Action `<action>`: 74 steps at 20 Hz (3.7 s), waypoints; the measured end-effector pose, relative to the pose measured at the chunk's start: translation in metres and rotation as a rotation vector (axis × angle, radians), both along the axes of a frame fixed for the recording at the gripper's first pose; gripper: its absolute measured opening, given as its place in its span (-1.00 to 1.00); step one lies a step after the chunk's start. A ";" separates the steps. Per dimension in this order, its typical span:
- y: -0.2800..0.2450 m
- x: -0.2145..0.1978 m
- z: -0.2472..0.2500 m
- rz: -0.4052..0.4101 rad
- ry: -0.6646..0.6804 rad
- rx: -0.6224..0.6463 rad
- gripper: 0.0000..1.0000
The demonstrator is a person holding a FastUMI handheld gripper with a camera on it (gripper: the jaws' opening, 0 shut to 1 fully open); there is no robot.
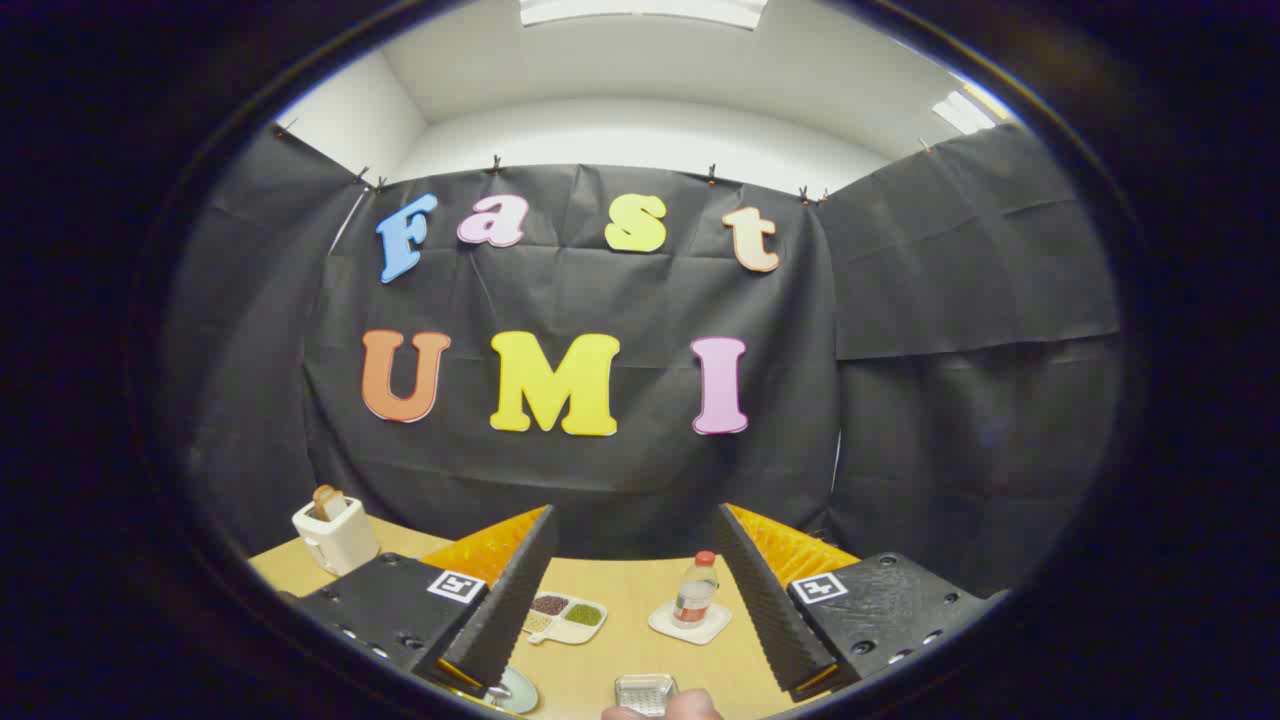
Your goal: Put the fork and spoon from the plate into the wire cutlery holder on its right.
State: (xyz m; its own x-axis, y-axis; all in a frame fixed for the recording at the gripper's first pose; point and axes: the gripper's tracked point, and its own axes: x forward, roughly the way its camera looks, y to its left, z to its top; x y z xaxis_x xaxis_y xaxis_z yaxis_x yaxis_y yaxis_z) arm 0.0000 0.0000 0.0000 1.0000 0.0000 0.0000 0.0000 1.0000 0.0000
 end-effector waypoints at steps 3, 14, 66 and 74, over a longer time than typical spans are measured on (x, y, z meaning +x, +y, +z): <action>0.001 -0.001 -0.008 -0.001 0.020 0.008 0.90; -0.002 0.001 -0.024 -0.013 0.063 0.025 0.90; 0.154 -0.141 -0.401 0.210 1.524 -0.082 -0.51; 0.161 -0.145 -0.377 0.294 1.525 -0.037 -0.99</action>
State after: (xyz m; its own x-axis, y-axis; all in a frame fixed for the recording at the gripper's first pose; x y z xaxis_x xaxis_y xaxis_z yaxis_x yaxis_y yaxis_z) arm -0.1445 0.1606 -0.3773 0.0174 0.1658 -0.9860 -0.2123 0.9643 0.1584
